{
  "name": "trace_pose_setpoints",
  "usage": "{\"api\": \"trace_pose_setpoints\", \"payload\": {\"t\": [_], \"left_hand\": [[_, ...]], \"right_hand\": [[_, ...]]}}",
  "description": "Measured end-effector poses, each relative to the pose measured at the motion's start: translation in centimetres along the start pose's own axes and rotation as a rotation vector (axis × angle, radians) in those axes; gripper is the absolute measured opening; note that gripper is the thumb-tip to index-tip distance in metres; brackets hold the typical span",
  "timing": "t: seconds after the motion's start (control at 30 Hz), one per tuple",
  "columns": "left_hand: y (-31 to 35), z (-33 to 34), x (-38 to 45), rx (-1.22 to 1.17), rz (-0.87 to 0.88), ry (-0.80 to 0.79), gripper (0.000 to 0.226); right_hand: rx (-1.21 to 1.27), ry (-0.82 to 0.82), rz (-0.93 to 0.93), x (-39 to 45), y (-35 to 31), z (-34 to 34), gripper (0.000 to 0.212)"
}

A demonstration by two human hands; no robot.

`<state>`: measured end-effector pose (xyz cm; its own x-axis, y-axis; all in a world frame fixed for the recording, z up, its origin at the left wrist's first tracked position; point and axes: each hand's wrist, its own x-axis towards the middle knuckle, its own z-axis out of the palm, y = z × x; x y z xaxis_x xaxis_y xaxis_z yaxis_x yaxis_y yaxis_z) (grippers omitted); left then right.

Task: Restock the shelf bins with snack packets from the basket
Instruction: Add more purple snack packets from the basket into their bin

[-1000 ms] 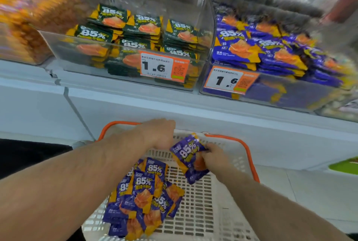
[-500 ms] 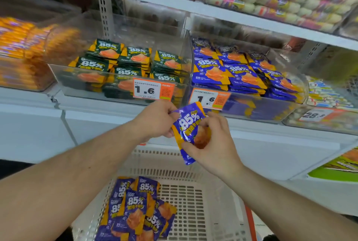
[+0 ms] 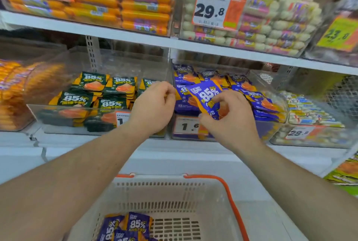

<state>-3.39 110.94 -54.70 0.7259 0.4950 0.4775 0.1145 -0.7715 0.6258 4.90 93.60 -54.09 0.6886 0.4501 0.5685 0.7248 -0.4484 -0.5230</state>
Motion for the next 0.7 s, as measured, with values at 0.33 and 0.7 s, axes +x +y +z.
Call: {"api": "trace_pose_setpoints", "payload": {"t": [0.33, 0.7], "left_hand": [[-1.8, 3.5, 2.9, 0.146, -0.044, -0.261, 0.061], [-2.4, 3.9, 2.8, 0.192, -0.009, -0.245, 0.065]], "right_hand": [[-0.082, -0.205, 0.316, 13.4, -0.2, 5.6, 0.038], [-0.363, -0.423, 0.336, 19.2, 0.1, 12.5, 0.067]]}}
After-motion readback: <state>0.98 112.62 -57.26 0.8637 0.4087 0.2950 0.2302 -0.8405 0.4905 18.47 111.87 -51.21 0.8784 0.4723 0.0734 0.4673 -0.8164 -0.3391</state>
